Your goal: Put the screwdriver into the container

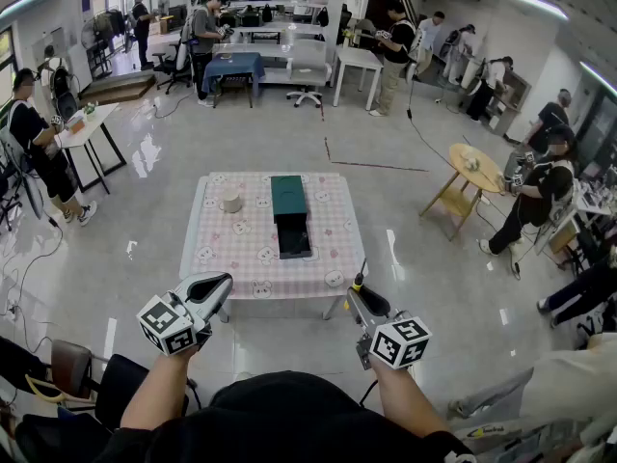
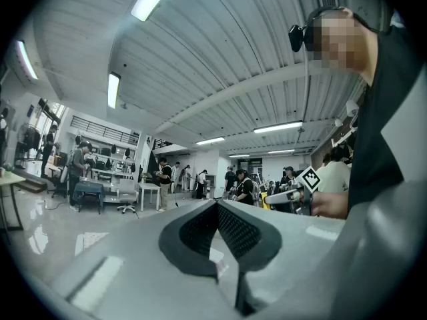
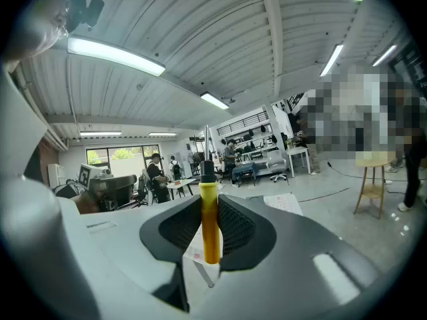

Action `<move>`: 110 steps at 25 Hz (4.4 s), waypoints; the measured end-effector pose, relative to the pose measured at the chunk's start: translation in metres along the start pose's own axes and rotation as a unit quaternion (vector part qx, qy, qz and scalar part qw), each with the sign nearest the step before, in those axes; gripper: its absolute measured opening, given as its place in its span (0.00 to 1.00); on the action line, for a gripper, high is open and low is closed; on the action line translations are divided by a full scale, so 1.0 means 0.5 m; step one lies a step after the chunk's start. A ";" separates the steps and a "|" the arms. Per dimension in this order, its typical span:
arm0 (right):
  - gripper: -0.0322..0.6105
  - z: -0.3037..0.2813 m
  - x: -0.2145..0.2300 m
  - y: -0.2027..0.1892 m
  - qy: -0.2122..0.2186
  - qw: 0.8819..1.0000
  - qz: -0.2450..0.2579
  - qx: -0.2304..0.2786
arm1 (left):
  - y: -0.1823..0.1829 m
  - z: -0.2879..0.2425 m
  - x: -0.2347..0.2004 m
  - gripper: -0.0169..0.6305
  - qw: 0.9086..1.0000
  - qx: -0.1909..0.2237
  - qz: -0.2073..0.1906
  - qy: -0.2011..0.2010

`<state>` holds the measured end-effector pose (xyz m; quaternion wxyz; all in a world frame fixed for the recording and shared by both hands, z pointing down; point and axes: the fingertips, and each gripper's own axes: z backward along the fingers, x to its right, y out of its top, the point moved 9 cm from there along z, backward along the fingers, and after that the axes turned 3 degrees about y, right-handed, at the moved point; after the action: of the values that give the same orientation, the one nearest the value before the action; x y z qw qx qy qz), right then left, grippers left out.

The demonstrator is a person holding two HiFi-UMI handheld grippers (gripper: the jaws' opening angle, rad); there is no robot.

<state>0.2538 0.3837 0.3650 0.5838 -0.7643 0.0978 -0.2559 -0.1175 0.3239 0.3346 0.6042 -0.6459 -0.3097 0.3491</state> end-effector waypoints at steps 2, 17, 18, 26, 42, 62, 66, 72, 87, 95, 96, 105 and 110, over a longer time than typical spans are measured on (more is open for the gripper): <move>0.21 -0.004 0.009 0.002 0.001 1.000 -0.001 0.000 | -0.002 -0.006 0.003 0.03 1.000 0.000 0.005 0.002; 0.21 -0.022 0.016 0.018 0.010 1.000 -0.005 0.009 | -0.012 -0.009 0.017 0.03 1.000 0.006 0.019 -0.001; 0.21 -0.026 0.014 0.014 0.011 1.000 -0.006 0.009 | -0.019 -0.004 0.015 0.03 1.000 0.005 0.021 -0.001; 0.21 -0.090 -0.007 0.000 0.012 1.000 0.004 -0.008 | -0.048 0.025 -0.043 0.03 0.999 -0.006 0.027 0.023; 0.21 -0.219 -0.004 0.002 -0.012 1.000 -0.001 -0.008 | -0.044 -0.010 -0.202 0.03 0.999 -0.022 0.035 0.001; 0.21 -0.270 0.053 -0.002 -0.057 0.998 -0.018 -0.011 | -0.057 -0.098 -0.292 0.03 0.998 -0.033 0.041 -0.038; 0.21 -0.289 0.059 0.003 -0.061 0.998 -0.021 -0.010 | -0.056 -0.108 -0.314 0.03 0.998 -0.035 0.042 -0.040; 0.21 -0.325 0.054 0.008 -0.071 0.997 -0.024 -0.001 | -0.052 -0.112 -0.361 0.03 0.997 -0.040 0.040 -0.044; 0.21 -0.365 0.052 0.021 -0.120 0.992 -0.032 0.020 | -0.052 -0.130 -0.450 0.03 0.996 -0.045 0.045 -0.069; 0.21 -0.398 0.038 0.030 -0.132 0.990 -0.037 0.020 | -0.047 -0.132 -0.499 0.03 0.995 -0.043 0.049 -0.079; 0.21 -0.403 0.036 0.031 -0.131 0.990 -0.037 0.019 | -0.047 -0.132 -0.506 0.03 0.995 -0.043 0.048 -0.080; 0.21 -0.451 0.024 0.029 -0.125 0.991 -0.036 0.015 | -0.049 -0.130 -0.555 0.03 0.995 -0.041 0.049 -0.082; 0.21 -0.469 0.014 0.029 -0.130 0.991 -0.030 0.011 | -0.054 -0.119 -0.569 0.03 0.994 -0.041 0.050 -0.082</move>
<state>0.1435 0.1788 0.3971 0.5924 -0.7869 -0.0046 -0.1730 -0.2283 0.0584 0.3848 0.5312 -0.6541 -0.3397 0.4179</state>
